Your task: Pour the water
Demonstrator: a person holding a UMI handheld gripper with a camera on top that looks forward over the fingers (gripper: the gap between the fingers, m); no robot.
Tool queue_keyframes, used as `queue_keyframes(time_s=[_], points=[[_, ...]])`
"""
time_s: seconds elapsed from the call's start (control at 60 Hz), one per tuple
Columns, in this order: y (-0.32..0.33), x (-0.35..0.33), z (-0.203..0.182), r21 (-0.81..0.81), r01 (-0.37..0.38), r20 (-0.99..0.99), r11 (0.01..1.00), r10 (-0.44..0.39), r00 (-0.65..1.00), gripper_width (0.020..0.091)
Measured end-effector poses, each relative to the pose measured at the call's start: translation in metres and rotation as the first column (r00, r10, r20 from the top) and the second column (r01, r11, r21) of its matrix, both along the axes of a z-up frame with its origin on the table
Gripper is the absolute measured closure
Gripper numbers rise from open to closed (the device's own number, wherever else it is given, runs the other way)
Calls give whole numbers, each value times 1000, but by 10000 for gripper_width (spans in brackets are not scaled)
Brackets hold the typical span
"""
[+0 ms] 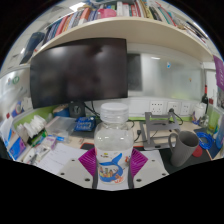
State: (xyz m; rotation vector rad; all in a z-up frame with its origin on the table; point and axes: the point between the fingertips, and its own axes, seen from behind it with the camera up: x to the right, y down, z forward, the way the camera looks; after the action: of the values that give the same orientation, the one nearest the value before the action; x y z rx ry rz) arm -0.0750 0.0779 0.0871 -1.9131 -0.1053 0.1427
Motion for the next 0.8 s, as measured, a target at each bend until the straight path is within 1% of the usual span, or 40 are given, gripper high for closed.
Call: queue_keyframes(time_s=[0.083, 0.167, 0.233, 0.283, 0.35, 0.383, 0.4, 0.433, 0.517, 0.583, 0.633, 0.7, 0.8], points=[[1, -3, 28, -42, -5, -201, 999, -4, 980, 697], [2, 3, 59, -104, 2, -436, 995, -48, 899, 697], [7, 16, 77, -126, -9, -607, 992, -70, 792, 696], [8, 22, 90, -149, -38, -717, 988, -81, 692, 698], [11, 32, 105, -166, -78, -827, 983, -96, 554, 698], [13, 39, 110, -170, -86, -869, 982, -108, 482, 698], [12, 39, 117, -184, -88, -883, 979, -125, 452, 699], [14, 45, 118, -169, -113, -917, 979, -114, 381, 696], [19, 59, 130, -162, -160, -979, 974, -138, 151, 696], [21, 73, 144, -157, -186, -985, 970, -168, -46, 698], [24, 85, 148, -154, -186, -968, 970, -186, -168, 697], [26, 95, 150, -144, -198, -940, 970, -197, -280, 698], [31, 105, 143, -166, -211, -895, 963, -237, -379, 696]])
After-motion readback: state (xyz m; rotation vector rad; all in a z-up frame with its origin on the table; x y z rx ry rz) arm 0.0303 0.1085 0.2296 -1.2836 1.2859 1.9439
